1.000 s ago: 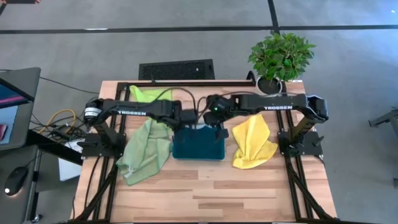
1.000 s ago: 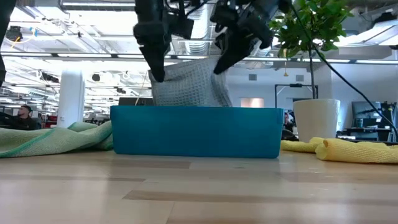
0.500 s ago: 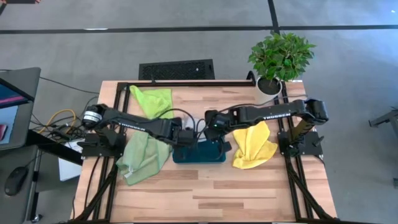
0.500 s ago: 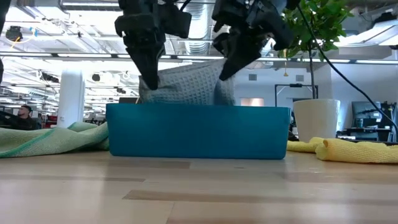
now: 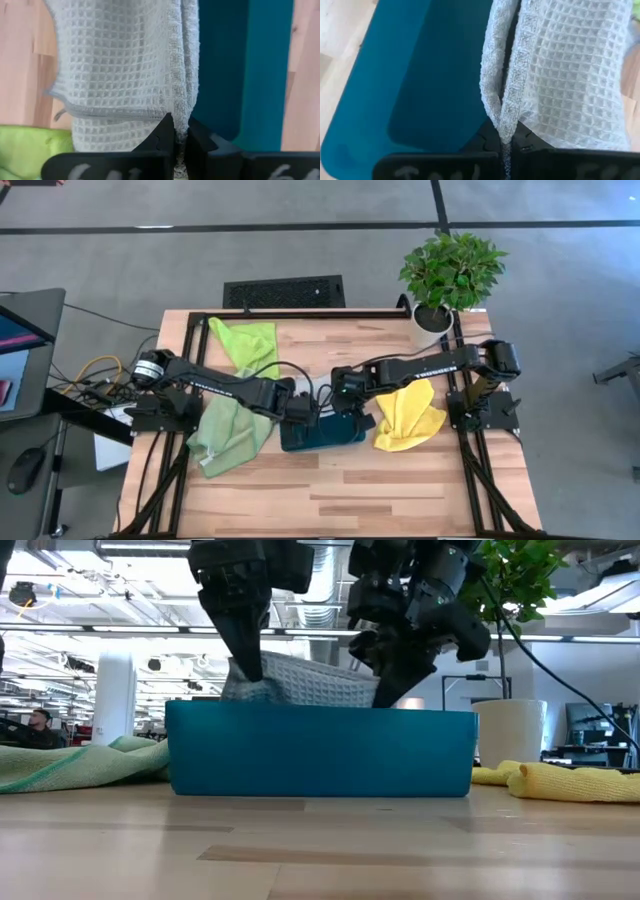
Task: Fold microfiber towels
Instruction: Put the folded gray microfiber towel into the blue bin
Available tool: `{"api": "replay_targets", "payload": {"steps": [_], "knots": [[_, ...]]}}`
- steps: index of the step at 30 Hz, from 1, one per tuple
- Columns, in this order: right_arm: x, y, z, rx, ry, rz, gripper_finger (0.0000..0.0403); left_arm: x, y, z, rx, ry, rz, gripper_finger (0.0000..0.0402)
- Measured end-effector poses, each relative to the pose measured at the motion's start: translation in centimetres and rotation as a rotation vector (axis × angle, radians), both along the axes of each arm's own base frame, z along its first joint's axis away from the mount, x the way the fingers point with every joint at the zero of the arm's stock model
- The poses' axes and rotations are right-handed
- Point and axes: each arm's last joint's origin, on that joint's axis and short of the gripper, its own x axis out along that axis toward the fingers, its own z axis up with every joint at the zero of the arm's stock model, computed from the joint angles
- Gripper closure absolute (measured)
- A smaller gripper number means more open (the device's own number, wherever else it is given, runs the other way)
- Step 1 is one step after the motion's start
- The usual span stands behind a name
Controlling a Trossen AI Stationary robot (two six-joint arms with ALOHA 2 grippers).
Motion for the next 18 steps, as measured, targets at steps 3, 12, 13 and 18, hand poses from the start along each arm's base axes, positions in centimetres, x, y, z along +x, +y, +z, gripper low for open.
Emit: {"api": "replay_targets", "payload": {"steps": [3, 12, 13, 18], "knots": [[-0.1, 0.0, 0.0, 0.003, 0.007, 0.001, 0.0381, 0.1, -0.1, 0.0, -0.012, -0.010, 0.003, 0.0395], [-0.3, 0.0, -0.2, 0.023, 0.027, 0.028, 0.0387, 0.9, -0.6, -1.4, -0.035, 0.012, 0.008, 0.0395], [-0.3, 0.0, -0.3, 0.026, 0.026, 0.031, 0.0385, 0.9, -0.8, -1.7, -0.031, 0.021, -0.001, 0.0395], [-0.7, 0.3, -1.1, 0.088, 0.044, 0.076, 0.0383, 1.2, -2.0, -2.4, -0.045, 0.019, -0.036, 0.0395]]}}
